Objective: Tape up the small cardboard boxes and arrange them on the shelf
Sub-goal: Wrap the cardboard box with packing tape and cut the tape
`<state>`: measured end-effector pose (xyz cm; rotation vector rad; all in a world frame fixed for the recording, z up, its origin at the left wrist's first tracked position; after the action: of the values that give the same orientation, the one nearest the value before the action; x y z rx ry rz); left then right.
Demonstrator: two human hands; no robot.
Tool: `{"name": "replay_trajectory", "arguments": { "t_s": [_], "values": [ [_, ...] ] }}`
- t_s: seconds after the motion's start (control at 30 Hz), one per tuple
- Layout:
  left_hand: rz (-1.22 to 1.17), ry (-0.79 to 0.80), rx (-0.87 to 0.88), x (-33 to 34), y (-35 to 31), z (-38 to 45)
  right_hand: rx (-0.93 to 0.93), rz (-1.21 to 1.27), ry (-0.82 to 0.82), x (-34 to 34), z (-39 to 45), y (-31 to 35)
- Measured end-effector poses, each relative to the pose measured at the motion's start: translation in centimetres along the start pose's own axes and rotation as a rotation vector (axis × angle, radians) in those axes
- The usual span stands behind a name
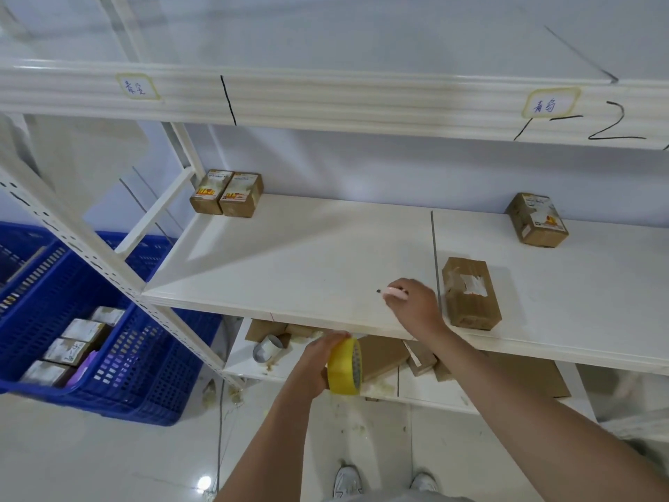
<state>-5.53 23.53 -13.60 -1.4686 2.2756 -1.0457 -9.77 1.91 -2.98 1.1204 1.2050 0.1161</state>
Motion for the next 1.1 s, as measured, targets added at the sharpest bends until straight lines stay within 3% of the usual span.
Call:
{"name": "replay_trajectory", "arguments": {
  "t_s": [0.2, 0.4, 0.7, 0.8, 0.87, 0.93, 1.0, 1.03, 1.1],
  "values": [
    [-0.044, 0.049, 0.095, 1.6, -2.9, -0.6, 0.061, 0.095, -0.3, -8.2, 2.2, -2.0],
    [-0.028, 0.105, 0.223, 5.3, -6.8, -0.7, 0.364, 0.073, -0.484, -14.8, 2.3, -10.7],
    [0.025, 0.098, 0.33, 10.6, -10.4, 0.0, 0.563, -0.146, -0.291, -17.3, 0.7, -19.2],
    [0.055, 0.088, 0.33, 11.8, -10.4, 0.2, 0.589, -0.215, -0.205, -17.1, 0.4, -20.0],
    [0.067, 0.084, 0.33, 12.5, -10.2, 0.2, 0.613, -0.316, -0.245, -17.7, 0.2, -19.2],
    [0.07, 0.083, 0.332, 13.1, -9.9, 0.2, 0.586, -0.378, -0.361, -18.7, 0.7, -16.9],
    [0.088, 0.084, 0.338, 13.6, -9.9, 0.3, 0.404, -0.275, -0.431, -18.8, 2.0, -12.8],
    [0.099, 0.081, 0.34, 13.7, -9.8, 0.3, 0.295, -0.161, -0.398, -18.1, 2.7, -10.5],
    [0.108, 0.081, 0.344, 14.0, -9.5, 0.3, 0.142, -0.003, -0.169, -15.4, 3.9, -5.7]
  ]
}}
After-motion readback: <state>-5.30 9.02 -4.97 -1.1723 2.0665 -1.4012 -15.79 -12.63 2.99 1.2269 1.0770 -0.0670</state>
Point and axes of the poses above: each hand's wrist, its own z-axis towards the middle knuckle, its own x-axis out of the palm, y = z × x, the point moved 8 cm from there along z, towards the middle knuckle, and after that the axes turned 4 degrees about x, right-handed, at the moved point
